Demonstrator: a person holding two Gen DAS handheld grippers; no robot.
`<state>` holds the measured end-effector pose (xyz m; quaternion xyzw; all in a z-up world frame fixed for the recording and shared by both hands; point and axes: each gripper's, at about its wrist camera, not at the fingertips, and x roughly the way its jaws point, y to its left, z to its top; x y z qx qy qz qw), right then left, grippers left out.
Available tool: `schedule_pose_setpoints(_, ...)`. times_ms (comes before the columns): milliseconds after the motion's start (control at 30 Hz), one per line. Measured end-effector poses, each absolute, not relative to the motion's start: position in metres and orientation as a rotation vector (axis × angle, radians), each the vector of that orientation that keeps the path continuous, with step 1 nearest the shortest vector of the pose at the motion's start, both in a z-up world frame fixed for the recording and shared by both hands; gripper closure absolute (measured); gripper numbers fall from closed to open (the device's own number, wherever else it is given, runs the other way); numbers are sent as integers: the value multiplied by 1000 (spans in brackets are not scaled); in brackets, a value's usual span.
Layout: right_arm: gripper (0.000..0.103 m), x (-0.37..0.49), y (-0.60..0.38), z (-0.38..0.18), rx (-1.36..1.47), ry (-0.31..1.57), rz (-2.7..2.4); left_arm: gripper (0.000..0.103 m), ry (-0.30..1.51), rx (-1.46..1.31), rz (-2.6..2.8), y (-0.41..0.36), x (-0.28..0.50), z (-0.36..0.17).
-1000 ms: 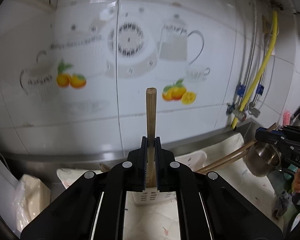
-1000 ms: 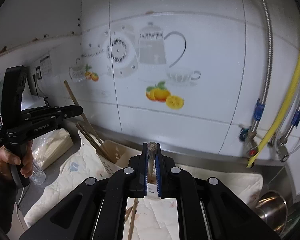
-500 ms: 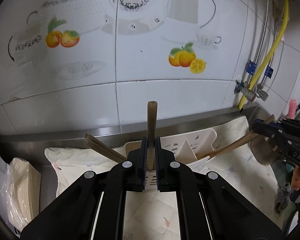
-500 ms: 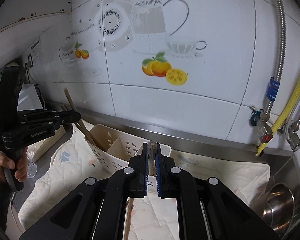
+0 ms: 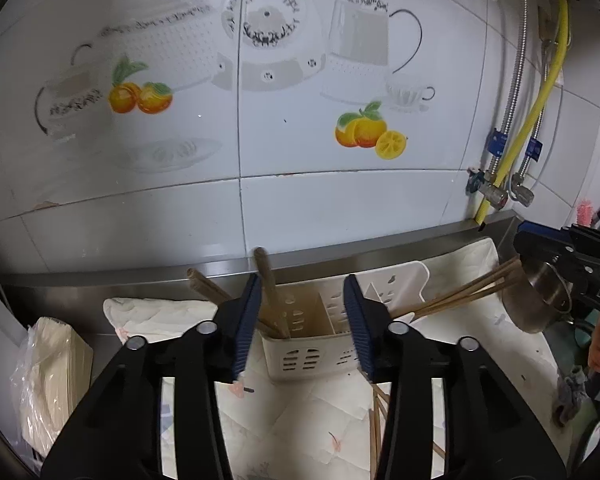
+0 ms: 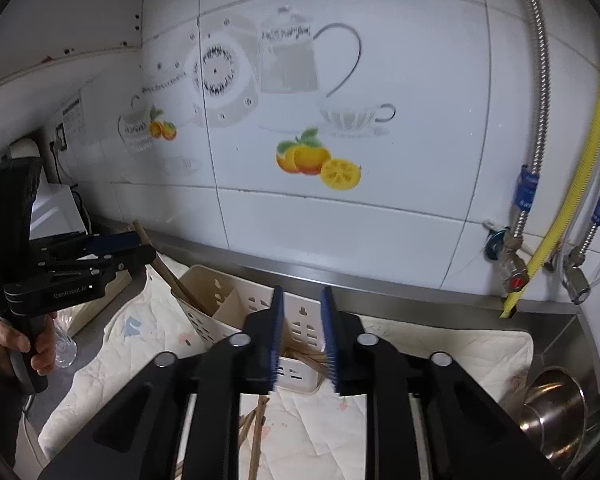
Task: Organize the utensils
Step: 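Open the left gripper releasing its chopstick while the right gripper releases its own, then close the left gripper on a chopstick on the mat while the right gripper grasps another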
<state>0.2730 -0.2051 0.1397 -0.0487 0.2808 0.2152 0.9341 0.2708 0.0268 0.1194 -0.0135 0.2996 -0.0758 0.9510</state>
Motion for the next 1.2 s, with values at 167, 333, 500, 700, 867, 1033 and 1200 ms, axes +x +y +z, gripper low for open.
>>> schedule_pose_setpoints(167,62,251,-215,145,-92,534,430,47,584,-20,-146,28,247,121)
schedule_pose_setpoints(333,50,225,-222,132,-83,532,437,34,571,-17,-137,30,217,112)
schedule_pose_setpoints(500,39,206,-225,107,-60,559,449,23,583,-15,-127,27,188,92)
schedule_pose_setpoints(700,28,187,-227,73,-42,610,457,14,606,3,-115,22,160,65)
schedule_pose_setpoints(867,26,174,-228,45,-34,653,461,7,635,1,-98,20,143,42)
schedule_pose_setpoints(1033,25,160,-224,15,-67,699,459,5,670,-14,-80,20,129,20)
schedule_pose_setpoints(1200,24,147,-222,-15,-79,744,459,5,694,-25,-60,23,120,5)
